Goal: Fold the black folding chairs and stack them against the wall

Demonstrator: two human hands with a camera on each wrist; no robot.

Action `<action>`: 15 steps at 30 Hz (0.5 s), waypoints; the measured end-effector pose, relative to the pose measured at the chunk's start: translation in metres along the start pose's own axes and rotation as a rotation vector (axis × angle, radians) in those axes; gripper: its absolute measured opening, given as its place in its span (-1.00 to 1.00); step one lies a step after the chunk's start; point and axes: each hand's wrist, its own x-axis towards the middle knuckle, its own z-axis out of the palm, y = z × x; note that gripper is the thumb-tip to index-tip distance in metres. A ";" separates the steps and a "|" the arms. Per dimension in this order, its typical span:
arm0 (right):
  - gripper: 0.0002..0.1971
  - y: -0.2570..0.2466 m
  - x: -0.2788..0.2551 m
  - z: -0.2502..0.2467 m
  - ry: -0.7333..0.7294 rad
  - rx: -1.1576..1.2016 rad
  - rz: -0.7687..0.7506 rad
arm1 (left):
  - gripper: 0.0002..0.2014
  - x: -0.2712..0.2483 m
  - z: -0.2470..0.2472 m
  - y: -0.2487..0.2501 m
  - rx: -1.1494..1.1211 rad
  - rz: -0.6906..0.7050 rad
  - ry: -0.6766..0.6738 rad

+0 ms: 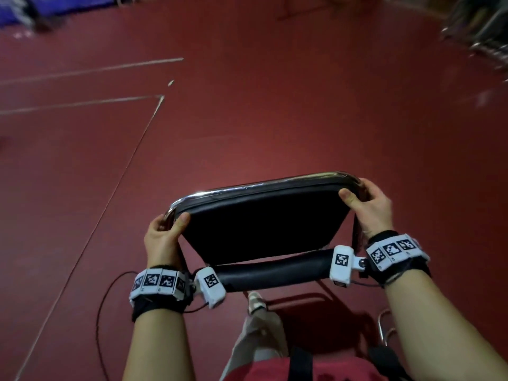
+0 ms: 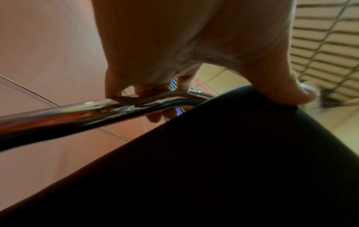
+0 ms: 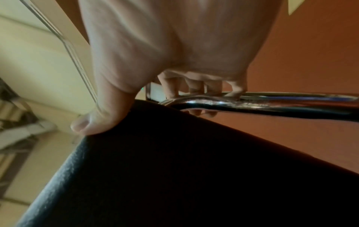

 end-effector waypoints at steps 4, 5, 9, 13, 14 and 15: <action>-0.47 -0.027 0.091 -0.013 0.153 0.034 -0.044 | -0.45 0.074 0.107 0.030 -0.053 0.012 -0.120; -0.47 -0.032 0.117 -0.014 0.192 0.040 -0.048 | -0.44 0.094 0.137 0.037 -0.068 0.012 -0.151; -0.53 -0.054 0.207 -0.019 0.367 0.064 -0.034 | -0.37 0.170 0.249 0.068 -0.076 -0.048 -0.280; -0.54 -0.078 0.282 -0.038 0.560 0.078 -0.036 | -0.34 0.232 0.364 0.104 -0.058 -0.073 -0.435; -0.53 -0.078 0.294 -0.044 0.588 0.070 -0.029 | -0.34 0.239 0.387 0.110 -0.045 -0.067 -0.476; -0.52 -0.079 0.307 -0.051 0.624 0.068 -0.021 | -0.36 0.246 0.413 0.116 -0.044 -0.058 -0.519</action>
